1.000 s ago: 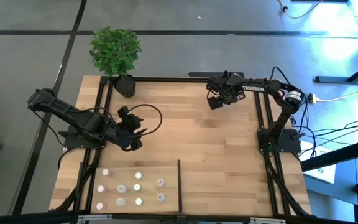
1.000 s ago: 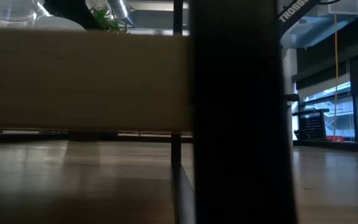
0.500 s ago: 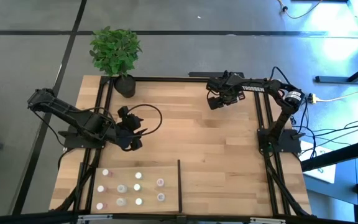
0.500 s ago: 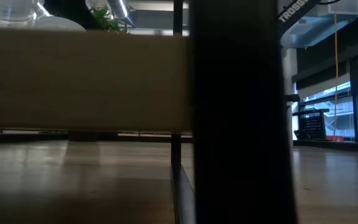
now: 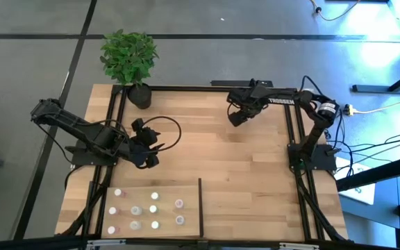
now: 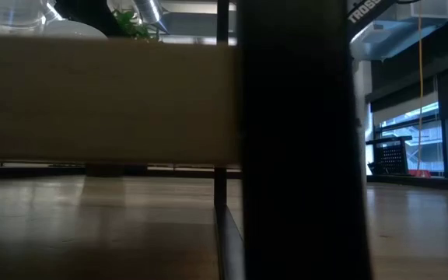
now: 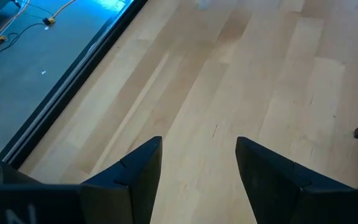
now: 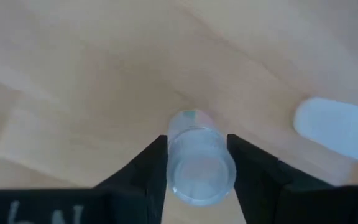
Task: Pick and place medicine bottles onto shelf by color
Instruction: Put the transparent pill bottle on the shelf aligned with the other transparent pill bottles
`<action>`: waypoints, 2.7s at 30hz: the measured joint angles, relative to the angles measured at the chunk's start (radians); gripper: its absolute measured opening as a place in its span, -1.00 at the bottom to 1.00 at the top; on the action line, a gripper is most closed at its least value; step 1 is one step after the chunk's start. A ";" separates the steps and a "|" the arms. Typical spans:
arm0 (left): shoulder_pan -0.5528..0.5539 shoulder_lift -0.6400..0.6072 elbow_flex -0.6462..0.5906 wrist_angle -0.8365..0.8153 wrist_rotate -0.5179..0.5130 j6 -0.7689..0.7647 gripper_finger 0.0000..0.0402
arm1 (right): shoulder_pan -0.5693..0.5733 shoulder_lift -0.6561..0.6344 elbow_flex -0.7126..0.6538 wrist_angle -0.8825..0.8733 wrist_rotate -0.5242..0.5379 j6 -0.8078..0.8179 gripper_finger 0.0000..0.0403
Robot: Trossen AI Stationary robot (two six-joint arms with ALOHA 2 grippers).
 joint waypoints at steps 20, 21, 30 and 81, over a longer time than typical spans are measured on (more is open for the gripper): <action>0.000 0.000 0.000 0.000 0.000 -0.008 -0.01 | 0.258 0.000 0.479 -0.132 0.082 -0.191 -0.26; 0.000 0.000 0.000 0.000 0.000 -0.008 -0.01 | 0.276 0.000 0.508 -0.136 0.082 -0.201 -0.26; -0.001 0.000 0.000 -0.014 0.000 -0.008 -0.01 | 0.424 0.000 0.675 -0.139 0.082 -0.288 -0.26; -0.058 0.000 0.000 -0.053 0.067 -0.062 -0.01 | 0.487 0.455 0.739 -0.004 -0.242 -0.672 -0.26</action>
